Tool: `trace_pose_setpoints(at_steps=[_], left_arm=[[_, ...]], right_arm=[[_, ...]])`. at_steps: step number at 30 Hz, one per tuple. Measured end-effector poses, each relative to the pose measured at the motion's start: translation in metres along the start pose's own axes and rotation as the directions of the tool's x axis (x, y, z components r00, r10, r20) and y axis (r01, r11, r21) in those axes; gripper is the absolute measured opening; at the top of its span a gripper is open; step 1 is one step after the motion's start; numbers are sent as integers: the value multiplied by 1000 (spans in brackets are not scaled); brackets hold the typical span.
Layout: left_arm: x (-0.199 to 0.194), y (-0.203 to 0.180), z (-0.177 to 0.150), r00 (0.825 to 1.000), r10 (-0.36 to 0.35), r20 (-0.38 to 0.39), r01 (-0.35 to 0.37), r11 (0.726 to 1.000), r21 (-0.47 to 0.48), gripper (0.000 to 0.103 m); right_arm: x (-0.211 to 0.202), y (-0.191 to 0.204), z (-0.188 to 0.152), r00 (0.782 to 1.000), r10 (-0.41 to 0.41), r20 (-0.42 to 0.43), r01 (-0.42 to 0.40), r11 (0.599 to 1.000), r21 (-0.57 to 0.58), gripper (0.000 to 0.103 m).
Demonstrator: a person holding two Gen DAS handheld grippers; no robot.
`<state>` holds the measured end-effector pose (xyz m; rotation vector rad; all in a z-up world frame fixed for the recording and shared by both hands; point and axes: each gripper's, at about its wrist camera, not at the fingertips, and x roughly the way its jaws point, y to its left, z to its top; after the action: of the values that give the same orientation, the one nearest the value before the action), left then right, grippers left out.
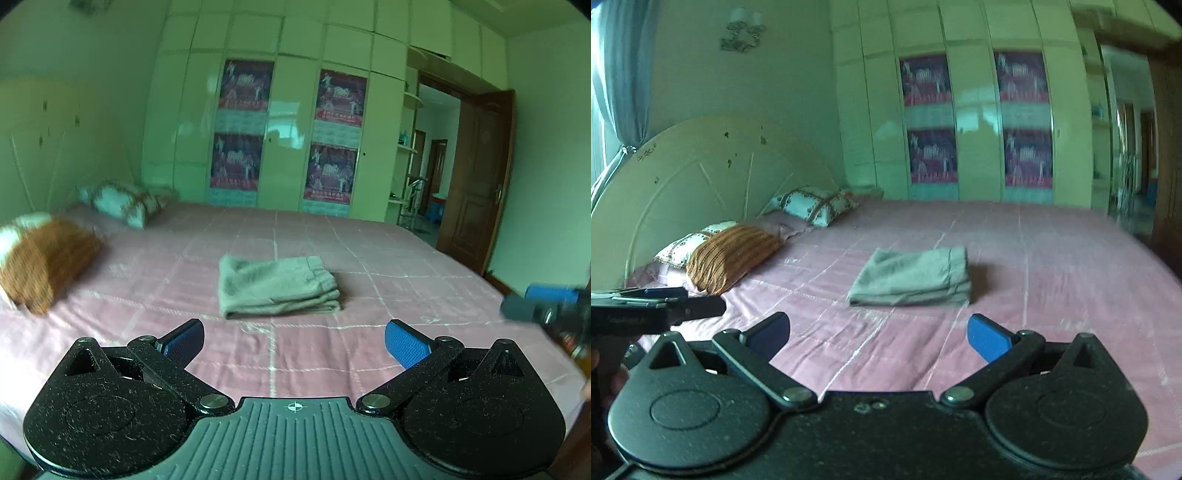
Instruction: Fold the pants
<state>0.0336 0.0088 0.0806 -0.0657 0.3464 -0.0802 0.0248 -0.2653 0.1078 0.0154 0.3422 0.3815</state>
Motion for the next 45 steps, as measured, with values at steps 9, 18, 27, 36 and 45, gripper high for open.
trace_pose_setpoints(at_steps=[9, 18, 27, 36, 45], left_arm=[[-18, 0, 12, 999, 27, 46, -27, 1000, -6, 103], [-12, 1, 9, 999, 23, 41, -22, 1000, -18, 103], [-12, -4, 7, 999, 10, 42, -9, 1000, -17, 103], [-9, -6, 5, 999, 22, 31, -21, 1000, -15, 103], [-7, -5, 5, 999, 33, 28, -32, 999, -17, 103]], right_arm=[[-4, 7, 5, 1000, 3, 22, -3, 1000, 13, 97], [-3, 16, -1, 1000, -12, 27, 12, 1000, 0, 97], [-6, 17, -1, 999, -16, 32, 16, 1000, 6, 97], [-5, 21, -4, 1000, -17, 19, 17, 1000, 10, 97], [-3, 25, -5, 1000, -9, 12, 9, 1000, -3, 97]])
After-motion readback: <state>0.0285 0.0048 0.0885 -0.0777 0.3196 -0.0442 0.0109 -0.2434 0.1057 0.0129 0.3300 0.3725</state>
